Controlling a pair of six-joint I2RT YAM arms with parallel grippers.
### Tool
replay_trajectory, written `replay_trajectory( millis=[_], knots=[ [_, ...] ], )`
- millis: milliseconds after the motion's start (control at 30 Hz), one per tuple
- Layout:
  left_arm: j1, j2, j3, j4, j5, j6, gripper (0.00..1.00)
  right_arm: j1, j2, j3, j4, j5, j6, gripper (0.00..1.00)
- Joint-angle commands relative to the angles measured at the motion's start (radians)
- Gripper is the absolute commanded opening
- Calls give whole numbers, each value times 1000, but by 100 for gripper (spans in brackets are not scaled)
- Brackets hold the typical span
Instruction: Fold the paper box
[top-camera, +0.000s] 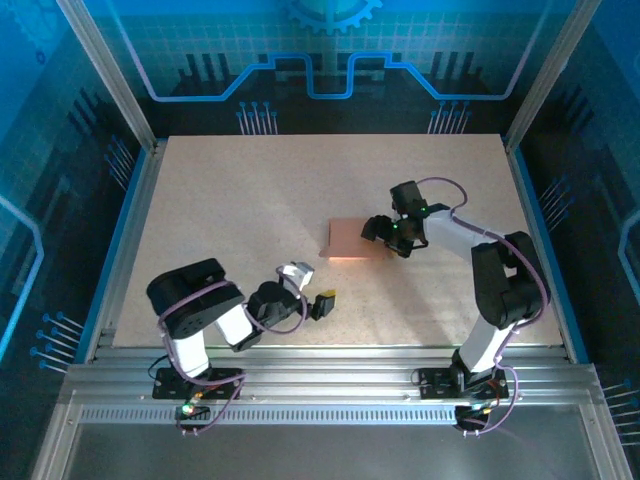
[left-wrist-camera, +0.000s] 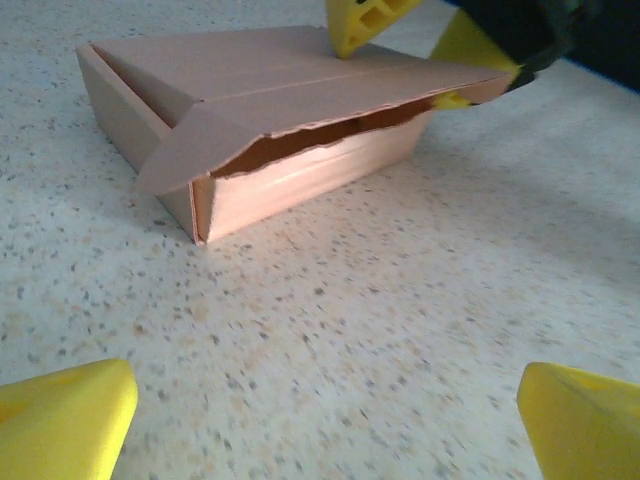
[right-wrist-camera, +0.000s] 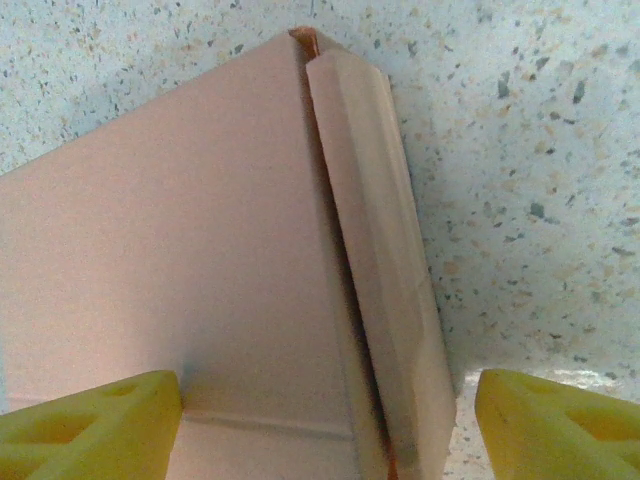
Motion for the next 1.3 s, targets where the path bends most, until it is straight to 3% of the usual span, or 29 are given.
replay_trajectory(
  millis=[0,100,200,300,433,600,800,933,1133,1267],
  knots=[
    [5,-119,-47,-19,65,-122,99,12,28,30,-46,16,-44,78],
    [5,-265,-27,-201,30,-140,99,11,37,36,-47,18,-58,79],
    [19,-436,47,-496,-26,-158,99,12,45,38,-43,13,-64,79],
    [117,-527,152,-779,-4,-289,99,11,45,39,-41,15,-71,79],
    [227,-479,357,-1096,61,-425,99,12,43,35,-37,16,-90,79],
    [254,-264,643,-1356,141,-499,96,10,43,29,-17,0,-117,79],
    [255,-21,893,-1464,225,-511,87,0,48,14,33,-68,-138,73],
    [257,93,1020,-1572,208,-488,69,-12,58,17,46,-80,-150,72],
    [265,166,1046,-1556,245,-489,54,-31,103,25,76,-118,-192,72],
    [263,174,1033,-1548,255,-486,47,-31,139,14,100,-142,-200,62]
  ],
)
